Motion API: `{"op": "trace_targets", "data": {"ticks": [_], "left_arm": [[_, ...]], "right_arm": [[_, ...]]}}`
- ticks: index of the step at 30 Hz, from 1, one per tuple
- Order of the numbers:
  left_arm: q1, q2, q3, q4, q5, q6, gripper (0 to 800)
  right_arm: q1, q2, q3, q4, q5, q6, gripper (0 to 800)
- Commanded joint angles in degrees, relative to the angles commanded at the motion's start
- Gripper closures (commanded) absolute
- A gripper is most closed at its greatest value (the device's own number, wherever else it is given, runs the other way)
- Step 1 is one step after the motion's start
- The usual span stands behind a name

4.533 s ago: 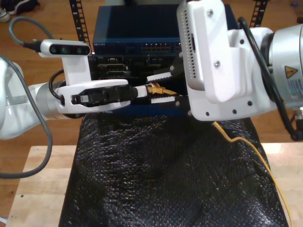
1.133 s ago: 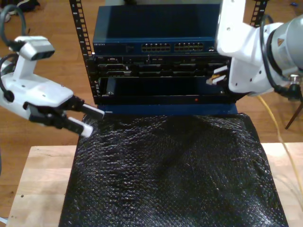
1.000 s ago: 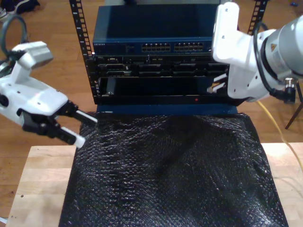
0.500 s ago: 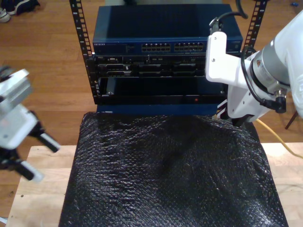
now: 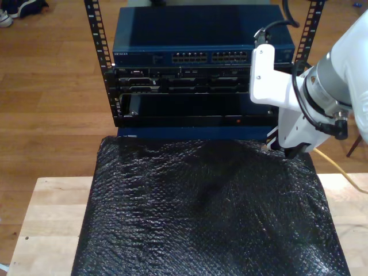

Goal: Grab the cable and plug it in

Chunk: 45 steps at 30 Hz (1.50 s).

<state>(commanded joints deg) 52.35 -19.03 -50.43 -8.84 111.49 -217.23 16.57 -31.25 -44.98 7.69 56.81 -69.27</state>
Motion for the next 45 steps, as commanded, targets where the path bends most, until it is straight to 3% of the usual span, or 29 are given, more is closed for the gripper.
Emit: {"op": "trace_targets", "data": {"ticks": [5,8,14,20,27,40,45], "left_arm": [[1.4,-3.3,4.5,4.4,-0.1,5.7,0],[4.3,-3.5,7.0,8.1,-0.8,8.2,0],[11.2,-4.3,13.6,11.4,-9.4,16.0,0],[15.5,-5.4,18.9,13.8,-12.8,22.3,0],[16.6,-8.3,25.6,14.5,-19.6,25.1,0],[19.4,-9.8,31.2,15.7,-25.6,26.5,0],[22.2,-10.1,34.6,16.9,-31.6,27.3,0]], "right_arm": [[0.0,-0.1,0.1,0.0,0.4,0.4,800],[0.0,-0.1,0.1,0.0,0.9,0.4,800],[0.0,-0.4,0.0,-0.1,2.1,0.4,800],[0.0,-0.4,0.0,-0.1,2.9,0.4,800],[-0.1,-0.5,0.0,-0.2,3.1,0.4,800],[-0.1,-0.6,0.0,-2.1,4.6,0.4,800],[-0.1,-0.6,0.1,-2.1,4.6,0.4,800]]}}
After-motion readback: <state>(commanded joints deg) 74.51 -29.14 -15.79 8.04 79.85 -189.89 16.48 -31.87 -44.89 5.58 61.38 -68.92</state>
